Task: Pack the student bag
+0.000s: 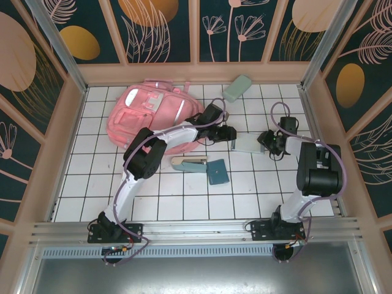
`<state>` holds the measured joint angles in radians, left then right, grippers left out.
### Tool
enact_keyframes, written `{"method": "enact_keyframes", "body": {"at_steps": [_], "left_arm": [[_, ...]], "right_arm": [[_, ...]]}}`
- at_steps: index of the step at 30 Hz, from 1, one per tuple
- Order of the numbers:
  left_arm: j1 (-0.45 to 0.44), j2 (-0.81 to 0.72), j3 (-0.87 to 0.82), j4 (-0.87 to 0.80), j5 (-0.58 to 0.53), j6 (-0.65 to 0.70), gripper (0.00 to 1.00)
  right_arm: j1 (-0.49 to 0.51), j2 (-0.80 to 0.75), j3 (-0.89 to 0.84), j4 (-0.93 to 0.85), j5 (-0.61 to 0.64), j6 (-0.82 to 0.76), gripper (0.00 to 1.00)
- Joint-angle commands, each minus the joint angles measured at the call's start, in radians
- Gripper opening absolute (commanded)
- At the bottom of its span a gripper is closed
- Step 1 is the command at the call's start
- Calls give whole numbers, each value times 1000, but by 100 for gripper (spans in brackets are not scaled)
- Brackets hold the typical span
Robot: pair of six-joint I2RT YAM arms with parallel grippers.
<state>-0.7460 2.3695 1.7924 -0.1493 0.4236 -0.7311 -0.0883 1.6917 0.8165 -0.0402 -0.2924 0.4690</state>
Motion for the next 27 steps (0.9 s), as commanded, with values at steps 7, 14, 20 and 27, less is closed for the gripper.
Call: {"method": "enact_keyframes", "body": {"at_steps": [7, 14, 20, 27], "left_arm": [[-9, 83, 53, -89, -34, -11, 48], [-22, 102, 70, -52, 42, -43, 47], [-18, 69, 1, 160, 223, -156, 46], [-5, -33, -155, 659, 386, -419, 43]], "right_arm": [[32, 29, -31, 53, -73, 14, 42], [95, 35, -35, 92, -134, 59, 40], [141, 48, -10, 107, -143, 89, 39], [141, 44, -2, 94, -138, 84, 39]]}}
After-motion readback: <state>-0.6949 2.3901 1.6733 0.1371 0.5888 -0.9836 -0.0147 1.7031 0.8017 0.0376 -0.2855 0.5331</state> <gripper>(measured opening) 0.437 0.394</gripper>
